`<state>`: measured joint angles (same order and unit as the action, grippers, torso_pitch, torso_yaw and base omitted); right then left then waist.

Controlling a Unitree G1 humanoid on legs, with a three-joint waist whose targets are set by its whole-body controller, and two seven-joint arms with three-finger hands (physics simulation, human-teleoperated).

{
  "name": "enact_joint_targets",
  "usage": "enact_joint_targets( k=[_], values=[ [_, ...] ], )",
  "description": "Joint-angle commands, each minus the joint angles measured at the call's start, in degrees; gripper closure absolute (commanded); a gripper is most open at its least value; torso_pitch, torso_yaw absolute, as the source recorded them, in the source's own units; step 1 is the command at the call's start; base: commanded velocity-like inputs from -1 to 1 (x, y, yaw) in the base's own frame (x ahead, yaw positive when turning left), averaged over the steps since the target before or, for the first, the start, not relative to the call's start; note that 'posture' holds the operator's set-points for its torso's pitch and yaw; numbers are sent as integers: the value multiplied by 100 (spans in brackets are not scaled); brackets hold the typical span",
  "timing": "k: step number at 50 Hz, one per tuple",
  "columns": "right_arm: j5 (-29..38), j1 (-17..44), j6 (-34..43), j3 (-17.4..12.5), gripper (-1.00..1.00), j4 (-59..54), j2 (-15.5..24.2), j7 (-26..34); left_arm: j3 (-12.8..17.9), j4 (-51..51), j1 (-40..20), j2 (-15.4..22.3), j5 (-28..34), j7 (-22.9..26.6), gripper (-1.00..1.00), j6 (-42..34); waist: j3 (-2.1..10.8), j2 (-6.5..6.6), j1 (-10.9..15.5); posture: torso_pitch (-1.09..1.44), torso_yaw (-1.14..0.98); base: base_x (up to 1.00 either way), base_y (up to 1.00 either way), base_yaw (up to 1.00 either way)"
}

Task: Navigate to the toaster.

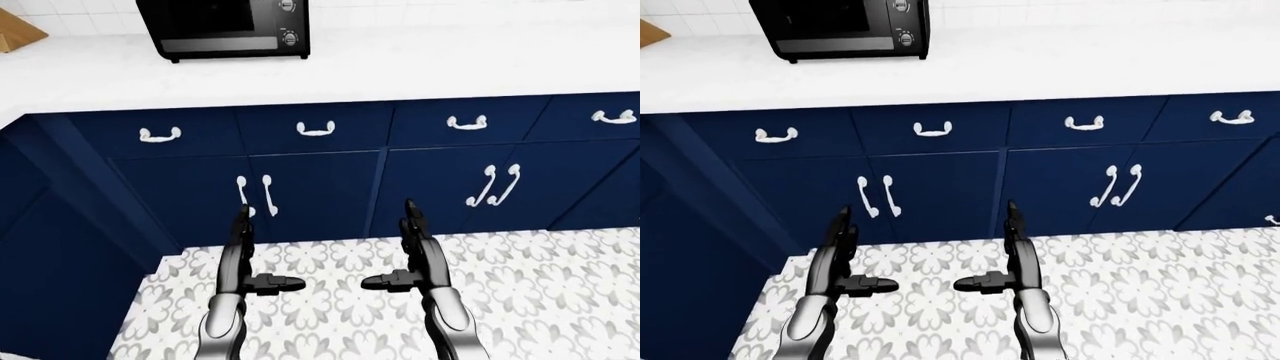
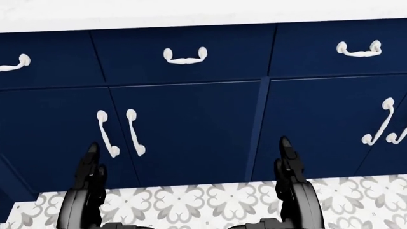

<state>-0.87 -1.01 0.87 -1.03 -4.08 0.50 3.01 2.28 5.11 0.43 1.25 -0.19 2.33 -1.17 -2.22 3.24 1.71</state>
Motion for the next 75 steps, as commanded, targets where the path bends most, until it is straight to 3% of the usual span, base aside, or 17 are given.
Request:
enact_joint_targets(
  k=[1, 8, 11, 12, 22, 25, 34, 36, 38, 39, 50, 53, 54, 57, 61, 65, 75],
  values=[
    [-12, 107, -186, -69, -100, 279, 47, -8, -53, -247, -111, -19, -7, 13, -100, 161, 116, 63, -39, 0, 0, 0, -37, 0],
    [-14, 132, -233, -80, -100, 197, 53, -1, -54, -221, -122, -19, -6, 16, -100, 169, 113, -273, -36, 0, 0, 0, -37, 0],
    [-14, 142, -217, -81, -100, 196, 54, -3, -55, -210, -135, -20, -2, 9, -100, 154, 250, -889, -92, 0, 0, 0, -37, 0],
    [-20, 150, -186, -81, -100, 214, 53, -4, -51, -142, -172, -19, 1, 4, -100, 170, 193, -620, -130, 0, 0, 0, -38, 0],
    [6, 133, -192, -68, -100, 222, 51, -9, -49, -183, -138, -14, -3, 23, -100, 170, 35, -142, -91, 0, 0, 0, -37, 0],
    [12, 121, -160, -60, -100, 266, 46, -16, -54, -231, -125, -16, -2, 23, -100, 133, 107, 189, -71, 0, 0, 0, -37, 0],
    [10, 129, -159, -63, -100, 259, 47, -14, -55, -226, -124, -18, 3, 23, -100, 136, 117, -190, -34, 0, 0, 0, -37, 0],
    [20, 132, -175, -63, -100, 236, 50, -16, -59, -217, -129, -19, 7, 23, -100, 139, 124, -417, -39, 0, 0, 0, -36, 0],
    [13, 125, -161, -64, -100, 260, 49, -13, -59, -216, -127, -18, 7, 23, -100, 144, 260, -933, -101, 0, 0, 0, -37, 0],
    [15, 130, -172, -64, -100, 243, 50, -12, -66, -255, -114, -21, 13, 19, -100, 115, 174, -611, -132, 0, 0, 0, -36, 0],
    [19, 141, -207, -69, -100, 196, 53, -9, -61, -204, -128, -18, 14, 26, -100, 154, 43, -110, -90, 0, 0, 0, -37, 0],
    [27, 127, -172, -59, -100, 244, 49, -14, -66, -205, -125, -19, 18, 27, -100, 152, 154, 264, -68, 0, 0, 0, -37, 0],
    [34, 130, -178, -57, -100, 233, 50, -15, -64, -193, -126, -18, 17, 30, -100, 163, 65, -46, 7, 0, 0, 0, -38, 0],
    [35, 137, -191, -59, -100, 213, 50, -14, -63, -193, -129, -17, 15, 32, -100, 158, 171, 75, -39, 0, 0, 0, -36, 0],
    [44, 129, -185, -54, -100, 228, 48, -17, -67, -209, -121, -18, 19, 34, -100, 149, 121, -145, -36, 0, 0, 0, -37, 0],
    [38, 131, -196, -60, -100, 214, 50, -11, -67, -215, -117, -18, 20, 35, -100, 145, 226, -792, -69, 0, 0, 0, -37, 0],
    [48, 116, -178, -53, -100, 247, 46, -15, -79, -223, -100, -23, 35, 36, -100, 146, 49, -220, -92, 0, 0, 0, -37, 0]
  ],
)
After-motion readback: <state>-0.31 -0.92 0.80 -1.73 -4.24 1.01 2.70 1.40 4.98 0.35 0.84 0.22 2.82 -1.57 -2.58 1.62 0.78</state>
